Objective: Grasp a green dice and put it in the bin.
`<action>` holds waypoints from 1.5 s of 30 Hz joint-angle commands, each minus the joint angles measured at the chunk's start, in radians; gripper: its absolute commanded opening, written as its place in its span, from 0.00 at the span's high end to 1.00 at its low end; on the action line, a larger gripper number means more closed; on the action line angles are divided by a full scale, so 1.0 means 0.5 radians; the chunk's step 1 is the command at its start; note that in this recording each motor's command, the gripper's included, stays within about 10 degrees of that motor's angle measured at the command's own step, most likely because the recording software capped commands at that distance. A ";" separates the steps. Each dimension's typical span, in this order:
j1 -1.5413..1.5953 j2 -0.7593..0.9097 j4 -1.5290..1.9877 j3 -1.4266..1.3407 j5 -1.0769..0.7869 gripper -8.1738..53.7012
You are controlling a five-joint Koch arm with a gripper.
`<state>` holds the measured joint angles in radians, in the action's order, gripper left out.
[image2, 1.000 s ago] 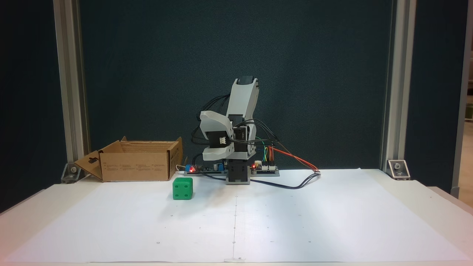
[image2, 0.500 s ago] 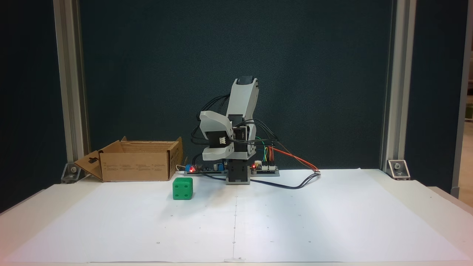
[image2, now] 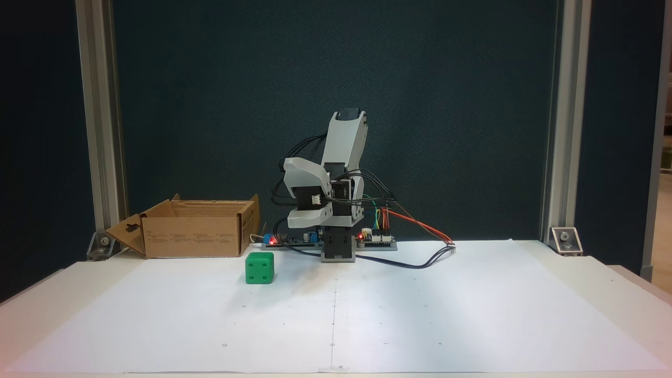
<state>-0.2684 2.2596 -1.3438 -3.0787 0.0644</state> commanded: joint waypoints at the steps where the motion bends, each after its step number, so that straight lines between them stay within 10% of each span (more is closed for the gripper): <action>1: -0.003 0.209 -0.040 -0.095 0.031 0.14; 36: 0.319 0.215 -0.110 0.012 0.021 0.17; 45: 0.285 0.221 0.828 0.574 0.021 0.17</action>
<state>-0.1197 2.2596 -1.0201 -2.8609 0.0644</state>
